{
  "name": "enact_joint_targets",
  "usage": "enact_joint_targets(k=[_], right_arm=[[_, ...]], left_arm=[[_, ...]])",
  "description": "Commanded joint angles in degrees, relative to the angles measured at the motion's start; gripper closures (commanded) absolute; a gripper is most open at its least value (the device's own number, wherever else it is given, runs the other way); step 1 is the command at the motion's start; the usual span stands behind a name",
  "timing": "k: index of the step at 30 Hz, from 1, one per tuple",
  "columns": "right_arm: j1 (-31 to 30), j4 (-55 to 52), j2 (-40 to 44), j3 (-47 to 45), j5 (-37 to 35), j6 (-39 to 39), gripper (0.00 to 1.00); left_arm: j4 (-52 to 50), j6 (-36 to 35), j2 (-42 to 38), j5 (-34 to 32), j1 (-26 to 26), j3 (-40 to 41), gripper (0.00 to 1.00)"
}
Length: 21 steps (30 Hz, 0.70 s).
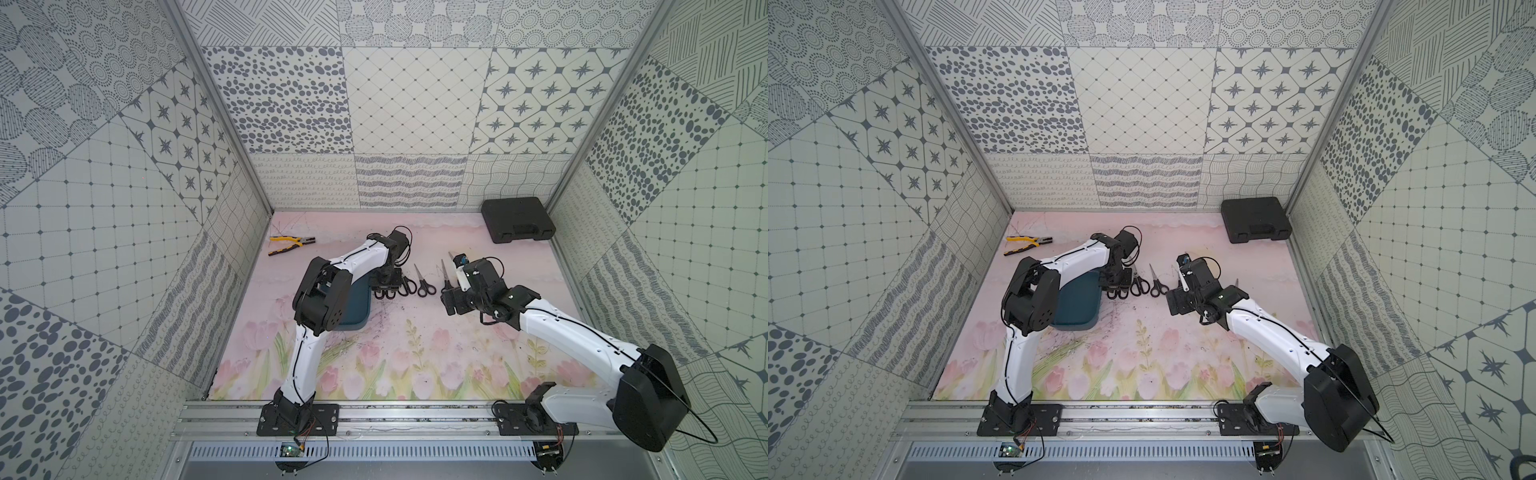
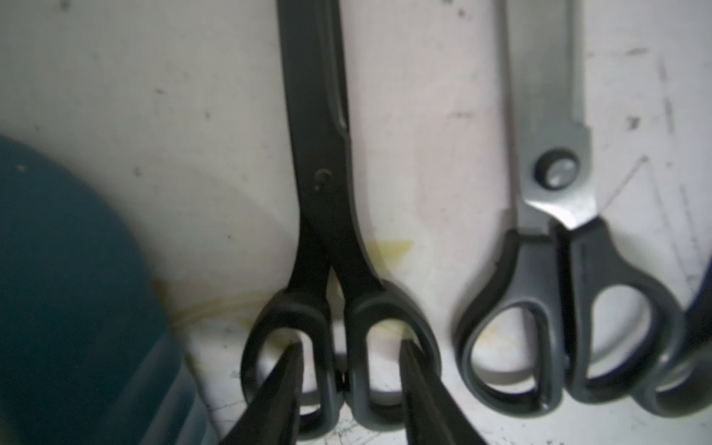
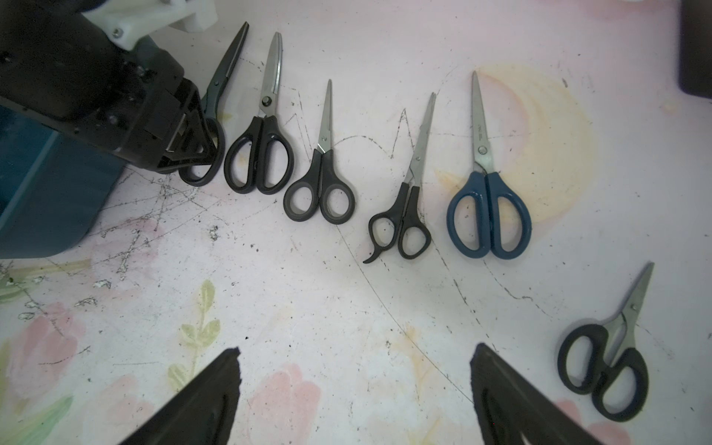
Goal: Put the scissors into the storage box
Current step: Pick up the scissors from the center of the board.
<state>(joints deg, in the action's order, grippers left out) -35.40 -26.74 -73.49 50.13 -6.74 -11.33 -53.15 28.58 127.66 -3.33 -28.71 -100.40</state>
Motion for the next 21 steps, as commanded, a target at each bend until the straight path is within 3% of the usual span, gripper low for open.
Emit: enact_joint_targets(k=[1,4,8,14,21], right_arm=[[0.0,1.3,-1.6,0.8,-0.7,0.2,0.05],[0.0,1.3,-1.6,0.8,-0.8,0.1,0.05],[0.1,1.5,-1.7,0.6,-1.2,0.2,0.04],[0.1,1.5,-3.1,0.7,-1.2,-0.6,0.04],[0.1,2.9,-3.4,1.1,-1.2,-1.2,0.04]], left_arm=[[-1.2,-0.8,2.6,0.4,-0.2,-1.5,0.66],[-1.1,-0.9,2.5,0.2,-0.1,-1.6,0.8],[-2.0,-1.0,1.9,0.0,-0.1,-2.2,0.82],[-3.2,-1.4,-2.7,-0.2,-0.5,-3.7,0.99],[-5.9,-2.0,-13.9,-0.9,-1.1,-6.2,1.0]])
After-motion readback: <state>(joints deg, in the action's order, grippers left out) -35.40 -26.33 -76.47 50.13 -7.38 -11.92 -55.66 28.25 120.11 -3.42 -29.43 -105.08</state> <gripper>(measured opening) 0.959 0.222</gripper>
